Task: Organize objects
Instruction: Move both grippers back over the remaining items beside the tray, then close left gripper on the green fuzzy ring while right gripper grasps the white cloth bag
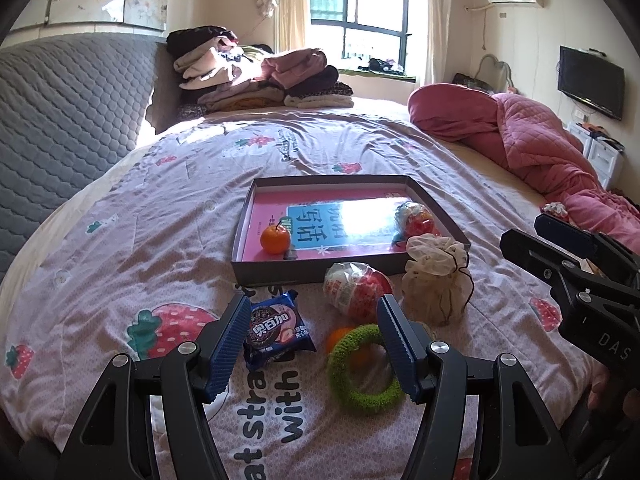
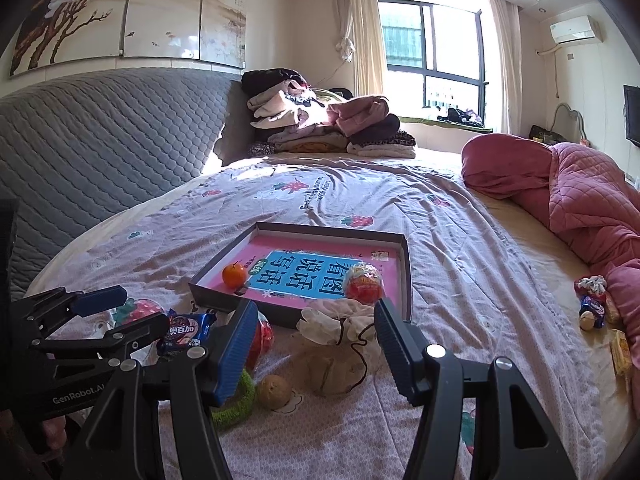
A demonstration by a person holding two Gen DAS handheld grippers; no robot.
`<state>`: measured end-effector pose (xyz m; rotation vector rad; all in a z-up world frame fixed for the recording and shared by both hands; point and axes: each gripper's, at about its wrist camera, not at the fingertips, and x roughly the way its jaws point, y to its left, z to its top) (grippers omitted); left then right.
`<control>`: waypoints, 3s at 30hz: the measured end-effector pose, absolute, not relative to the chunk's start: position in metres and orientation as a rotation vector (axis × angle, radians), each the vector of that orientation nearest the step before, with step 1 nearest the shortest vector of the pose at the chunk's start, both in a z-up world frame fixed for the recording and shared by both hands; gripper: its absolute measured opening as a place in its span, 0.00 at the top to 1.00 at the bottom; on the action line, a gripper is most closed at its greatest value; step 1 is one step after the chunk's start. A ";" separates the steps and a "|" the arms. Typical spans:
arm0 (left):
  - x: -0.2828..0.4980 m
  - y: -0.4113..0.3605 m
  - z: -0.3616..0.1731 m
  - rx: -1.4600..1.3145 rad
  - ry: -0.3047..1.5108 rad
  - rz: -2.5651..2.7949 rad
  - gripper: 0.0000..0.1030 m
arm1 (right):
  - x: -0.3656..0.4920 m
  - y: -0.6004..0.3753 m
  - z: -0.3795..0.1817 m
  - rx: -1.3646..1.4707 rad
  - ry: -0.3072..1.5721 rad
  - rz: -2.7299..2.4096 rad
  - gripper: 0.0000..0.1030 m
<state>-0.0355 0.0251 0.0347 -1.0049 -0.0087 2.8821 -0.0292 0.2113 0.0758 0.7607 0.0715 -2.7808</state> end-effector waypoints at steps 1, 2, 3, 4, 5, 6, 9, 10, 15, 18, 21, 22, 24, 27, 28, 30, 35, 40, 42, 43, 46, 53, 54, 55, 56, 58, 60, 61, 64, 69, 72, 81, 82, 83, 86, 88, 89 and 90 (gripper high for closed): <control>-0.035 0.025 0.033 -1.010 -0.004 2.880 0.35 | -0.029 0.211 0.075 0.763 0.074 -2.781 0.42; -0.036 0.026 0.032 -1.014 0.002 2.878 0.35 | -0.029 0.211 0.074 0.765 0.075 -2.780 0.42; -0.036 0.026 0.031 -1.021 0.010 2.876 0.35 | -0.029 0.212 0.072 0.769 0.076 -2.778 0.42; -0.036 0.027 0.030 -1.028 0.013 2.874 0.35 | -0.029 0.212 0.071 0.775 0.077 -2.780 0.42; -0.036 0.027 0.027 -1.034 0.017 2.869 0.35 | -0.029 0.212 0.070 0.779 0.077 -2.778 0.42; -0.036 0.028 0.026 -1.039 0.020 2.864 0.35 | -0.030 0.213 0.068 0.784 0.076 -2.775 0.42; -0.037 0.029 0.018 -1.070 0.019 2.844 0.35 | -0.032 0.214 0.064 0.799 0.079 -2.774 0.42; -0.037 0.030 0.015 -1.082 0.021 2.838 0.35 | -0.032 0.214 0.062 0.805 0.079 -2.773 0.42; -0.037 0.036 0.002 -1.133 0.032 2.798 0.35 | -0.034 0.216 0.055 0.832 0.076 -2.772 0.42; -0.039 0.038 -0.006 -1.171 0.032 2.774 0.35 | -0.035 0.216 0.052 0.848 0.077 -2.771 0.42; -0.038 0.038 -0.013 -1.196 0.028 2.758 0.35 | -0.036 0.216 0.049 0.853 0.080 -2.769 0.42; -0.037 0.038 -0.015 -1.203 0.028 2.753 0.35 | -0.035 0.216 0.049 0.853 0.081 -2.768 0.42; -0.036 0.039 -0.018 -1.213 0.032 2.745 0.35 | -0.035 0.216 0.047 0.856 0.084 -2.767 0.42; -0.035 0.040 -0.022 -1.226 0.040 2.733 0.35 | -0.037 0.215 0.045 0.864 0.085 -2.765 0.42; -0.036 0.040 -0.023 -1.227 0.044 2.732 0.35 | -0.038 0.215 0.044 0.866 0.084 -2.764 0.42; -0.036 0.039 -0.024 -1.231 0.048 2.733 0.35 | -0.039 0.216 0.043 0.875 0.087 -2.763 0.42; -0.037 0.037 -0.026 -1.246 0.041 2.734 0.35 | -0.040 0.217 0.040 0.885 0.088 -2.763 0.42; -0.038 0.036 -0.029 -1.257 0.038 2.722 0.35 | -0.044 0.217 0.034 0.905 0.092 -2.765 0.42; -0.038 0.036 -0.029 -1.252 0.043 2.717 0.35 | -0.046 0.218 0.030 0.921 0.092 -2.762 0.42; -0.039 0.037 -0.030 -1.254 0.046 2.716 0.35 | -0.047 0.218 0.029 0.925 0.091 -2.762 0.42; -0.040 0.036 -0.034 -1.269 0.038 2.702 0.35 | -0.052 0.219 0.022 0.946 0.086 -2.761 0.42; -0.045 0.032 -0.041 -1.281 0.021 2.689 0.35 | -0.065 0.226 0.006 1.013 0.087 -2.786 0.42; -0.046 0.032 -0.042 -1.279 0.018 2.690 0.35 | -0.067 0.227 0.004 1.019 0.090 -2.791 0.42; -0.046 0.032 -0.043 -1.278 0.017 2.689 0.35 | -0.069 0.227 0.002 1.025 0.094 -2.793 0.42; -0.047 0.032 -0.043 -1.277 0.016 2.687 0.35 | -0.072 0.228 0.000 1.031 0.096 -2.795 0.42; -0.048 0.031 -0.045 -1.272 0.015 2.689 0.35 | -0.077 0.229 -0.003 1.041 0.091 -2.796 0.42; -0.049 0.031 -0.047 -1.273 0.012 2.686 0.35 | -0.083 0.229 -0.006 1.051 0.089 -2.800 0.42; -0.050 0.030 -0.048 -1.273 0.009 2.685 0.35 | -0.085 0.230 -0.008 1.056 0.087 -2.801 0.42; -0.052 0.031 -0.050 -1.271 0.008 2.679 0.35 | -0.094 0.232 -0.012 1.073 0.076 -2.806 0.42; -0.053 0.030 -0.051 -1.259 0.002 2.676 0.35 | -0.107 0.237 -0.019 1.092 0.040 -2.796 0.42; -0.054 0.029 -0.051 -1.255 -0.003 2.676 0.39 | -0.111 0.237 -0.022 1.098 0.021 -2.785 0.42; -0.056 0.029 -0.053 -1.254 -0.032 2.648 0.58 | -0.111 0.232 -0.024 1.085 0.015 -2.746 0.53; -0.056 0.029 -0.053 -1.253 -0.035 2.643 0.60 | -0.111 0.231 -0.024 1.082 0.017 -2.739 0.59; -0.056 0.029 -0.053 -1.255 -0.035 2.638 0.61 | -0.111 0.230 -0.025 1.082 0.021 -2.736 0.62; -0.055 0.029 -0.053 -1.250 -0.044 2.626 0.75 | -0.109 0.226 -0.024 1.071 0.039 -2.727 0.71; -0.054 0.030 -0.052 -1.239 -0.038 2.626 0.79 | -0.108 0.225 -0.024 1.066 0.037 -2.714 0.81; -0.053 0.030 -0.052 -1.233 -0.038 2.628 0.81 | -0.107 0.224 -0.024 1.063 0.034 -2.709 0.82; -0.052 0.029 -0.051 -1.227 -0.043 2.626 0.83 | -0.107 0.224 -0.023 1.061 0.032 -2.705 0.84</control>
